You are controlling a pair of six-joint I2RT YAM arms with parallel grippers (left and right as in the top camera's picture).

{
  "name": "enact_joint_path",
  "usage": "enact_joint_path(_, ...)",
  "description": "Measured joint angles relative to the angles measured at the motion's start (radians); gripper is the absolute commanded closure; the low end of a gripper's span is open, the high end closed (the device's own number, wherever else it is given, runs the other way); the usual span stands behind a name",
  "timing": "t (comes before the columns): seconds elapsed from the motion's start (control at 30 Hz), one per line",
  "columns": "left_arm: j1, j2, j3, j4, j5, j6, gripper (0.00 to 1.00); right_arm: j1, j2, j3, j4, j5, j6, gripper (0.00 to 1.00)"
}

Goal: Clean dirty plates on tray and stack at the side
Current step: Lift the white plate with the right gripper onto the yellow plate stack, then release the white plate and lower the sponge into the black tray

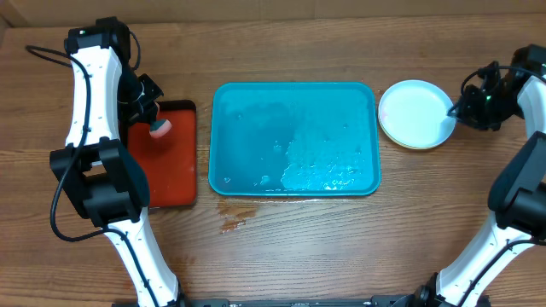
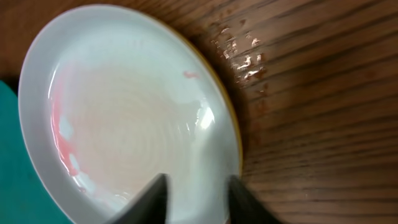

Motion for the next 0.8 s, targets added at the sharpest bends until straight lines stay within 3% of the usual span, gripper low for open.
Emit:
enact_joint_path(0.13,0.000,0.000,0.000,-0.005,0.000,0.000,0.96,0.026,0.000,-0.018,-0.012,-0.031,0.027,0.37)
enact_joint_path(0.2,0.000,0.000,0.000,-0.008,-0.005,0.000,0.96,0.037,0.000,-0.018,-0.021,-0.067,0.032,0.32)
enact_joint_path(0.3,0.000,0.000,-0.006,-0.011,-0.019,0.000,0.96,0.061,-0.001,-0.018,-0.032,-0.148,0.040,0.12)
enact_joint_path(0.33,0.000,0.000,-0.014,-0.011,-0.022,0.000,0.96,0.073,-0.007,-0.018,-0.032,-0.174,0.040,0.00)
enact_joint_path(0.47,0.000,0.000,-0.074,0.012,-0.037,0.000,0.96,0.119,-0.064,-0.019,-0.032,-0.214,0.047,0.00)
enact_joint_path(0.67,0.000,0.000,-0.225,0.122,-0.051,0.000,0.95,0.239,-0.285,-0.019,-0.035,-0.200,0.047,0.00)
enact_joint_path(0.8,0.000,0.000,-0.312,0.199,-0.072,0.002,0.83,0.337,-0.415,-0.019,-0.037,-0.158,0.046,0.00)
